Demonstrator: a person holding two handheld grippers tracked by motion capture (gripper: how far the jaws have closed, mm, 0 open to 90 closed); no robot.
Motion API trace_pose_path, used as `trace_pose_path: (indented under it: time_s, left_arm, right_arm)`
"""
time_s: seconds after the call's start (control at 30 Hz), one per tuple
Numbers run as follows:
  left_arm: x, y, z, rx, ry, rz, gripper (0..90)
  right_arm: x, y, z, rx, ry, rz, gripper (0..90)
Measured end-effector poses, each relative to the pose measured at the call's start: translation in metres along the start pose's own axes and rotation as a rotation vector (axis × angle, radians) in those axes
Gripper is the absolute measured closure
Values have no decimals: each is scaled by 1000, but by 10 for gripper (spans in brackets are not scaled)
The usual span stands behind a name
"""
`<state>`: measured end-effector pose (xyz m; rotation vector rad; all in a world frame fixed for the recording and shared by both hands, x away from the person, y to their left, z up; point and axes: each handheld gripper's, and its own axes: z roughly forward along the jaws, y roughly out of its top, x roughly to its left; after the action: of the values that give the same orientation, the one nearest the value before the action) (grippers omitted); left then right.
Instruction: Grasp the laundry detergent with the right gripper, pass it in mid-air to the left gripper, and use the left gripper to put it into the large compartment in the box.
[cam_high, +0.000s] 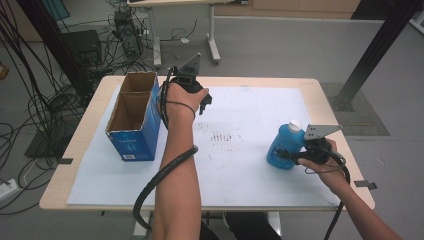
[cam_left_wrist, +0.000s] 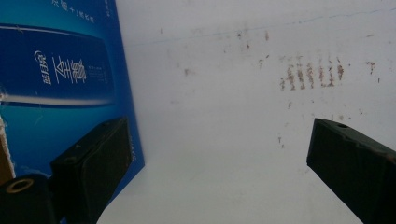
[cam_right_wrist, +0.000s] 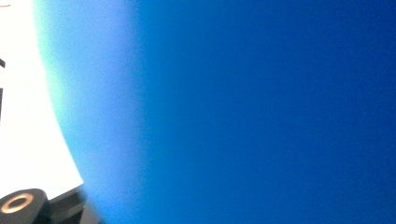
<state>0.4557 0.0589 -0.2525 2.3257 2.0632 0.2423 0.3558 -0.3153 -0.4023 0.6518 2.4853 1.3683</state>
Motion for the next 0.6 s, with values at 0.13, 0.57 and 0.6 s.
trace_pose_path:
  time_s: [0.13, 0.57, 0.6]
  left_arm:
    - [1, 0, 0, 0, 1, -1, 72]
    - [1, 0, -1, -1, 2, -4, 72]
    - [1, 0, -1, -1, 2, -3, 72]
  right_arm:
    - [0, 0, 0, -1, 0, 0, 445]
    - [0, 0, 0, -2, -2, -1, 445]
    - [0, 0, 0, -2, -1, 0, 445]
